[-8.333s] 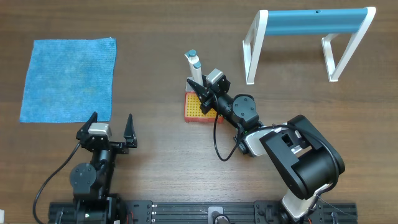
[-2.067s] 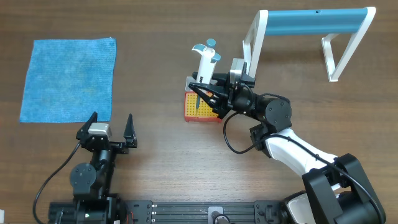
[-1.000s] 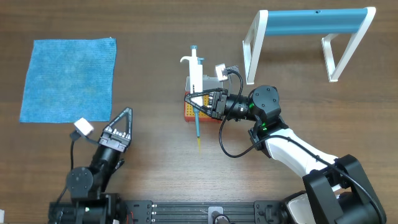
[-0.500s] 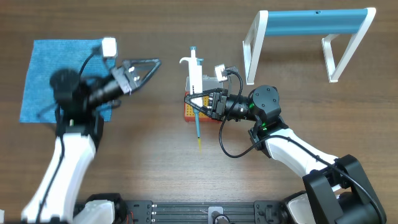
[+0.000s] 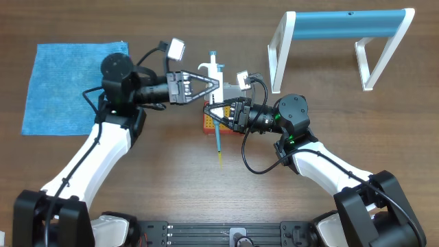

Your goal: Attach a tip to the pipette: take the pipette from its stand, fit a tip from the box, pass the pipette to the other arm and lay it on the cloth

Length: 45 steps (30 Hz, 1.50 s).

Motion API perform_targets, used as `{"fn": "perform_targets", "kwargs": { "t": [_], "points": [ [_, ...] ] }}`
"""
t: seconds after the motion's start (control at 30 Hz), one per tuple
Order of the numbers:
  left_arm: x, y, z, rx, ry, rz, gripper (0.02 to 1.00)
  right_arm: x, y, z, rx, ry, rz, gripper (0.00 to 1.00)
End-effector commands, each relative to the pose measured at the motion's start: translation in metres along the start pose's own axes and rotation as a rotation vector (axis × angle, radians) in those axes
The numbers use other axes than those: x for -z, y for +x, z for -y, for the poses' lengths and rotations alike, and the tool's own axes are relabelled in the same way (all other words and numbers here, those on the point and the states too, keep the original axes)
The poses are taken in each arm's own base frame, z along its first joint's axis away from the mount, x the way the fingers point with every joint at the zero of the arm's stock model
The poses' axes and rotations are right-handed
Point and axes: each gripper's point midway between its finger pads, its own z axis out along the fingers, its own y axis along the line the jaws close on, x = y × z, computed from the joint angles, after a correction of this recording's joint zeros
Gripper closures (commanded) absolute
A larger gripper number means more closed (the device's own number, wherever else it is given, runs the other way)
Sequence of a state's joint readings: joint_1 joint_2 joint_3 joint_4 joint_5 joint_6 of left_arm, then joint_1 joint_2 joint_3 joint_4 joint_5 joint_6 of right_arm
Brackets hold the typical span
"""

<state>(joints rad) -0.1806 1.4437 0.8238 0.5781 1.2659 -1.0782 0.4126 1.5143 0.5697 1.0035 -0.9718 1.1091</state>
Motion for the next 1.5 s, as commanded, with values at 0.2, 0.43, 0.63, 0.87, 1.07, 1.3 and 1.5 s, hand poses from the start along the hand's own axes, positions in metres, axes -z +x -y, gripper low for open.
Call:
{"fn": "perform_targets", "kwargs": {
  "t": [0.2, 0.43, 0.63, 0.87, 1.07, 1.3, 1.5],
  "points": [
    [-0.005, -0.02, 0.0, -0.078, -0.039, 0.087, 0.229, -0.001, 0.0, -0.018, 0.08, -0.061, -0.028, 0.921],
    [-0.01, -0.022, -0.001, -0.093, -0.052, 0.109, 0.847, -0.001, 0.003, -0.02, 0.08, -0.069, -0.044, 0.921],
    [-0.024, -0.017, -0.002, -0.085, -0.053, 0.101, 0.989, -0.001, 0.003, -0.019, 0.08, -0.069, -0.043, 0.919],
    [-0.011, -0.029, -0.016, -0.085, -0.1, 0.151, 0.991, 0.001, 0.005, -0.019, 0.078, -0.072, -0.057, 0.139],
    [0.029, -0.039, -0.054, -0.003, -0.226, 0.211, 0.989, 0.021, -0.002, 0.014, 0.059, 0.024, -0.05, 0.137],
    [0.114, -0.016, -0.122, 0.201, -0.47, 0.264, 0.989, 0.065, -0.028, 0.046, 0.081, 0.129, 0.028, 0.134],
    [0.209, 0.032, -0.162, 0.409, -0.774, 0.332, 0.991, 0.097, -0.039, 0.06, 0.041, 0.17, 0.065, 0.13]
  ]
}}
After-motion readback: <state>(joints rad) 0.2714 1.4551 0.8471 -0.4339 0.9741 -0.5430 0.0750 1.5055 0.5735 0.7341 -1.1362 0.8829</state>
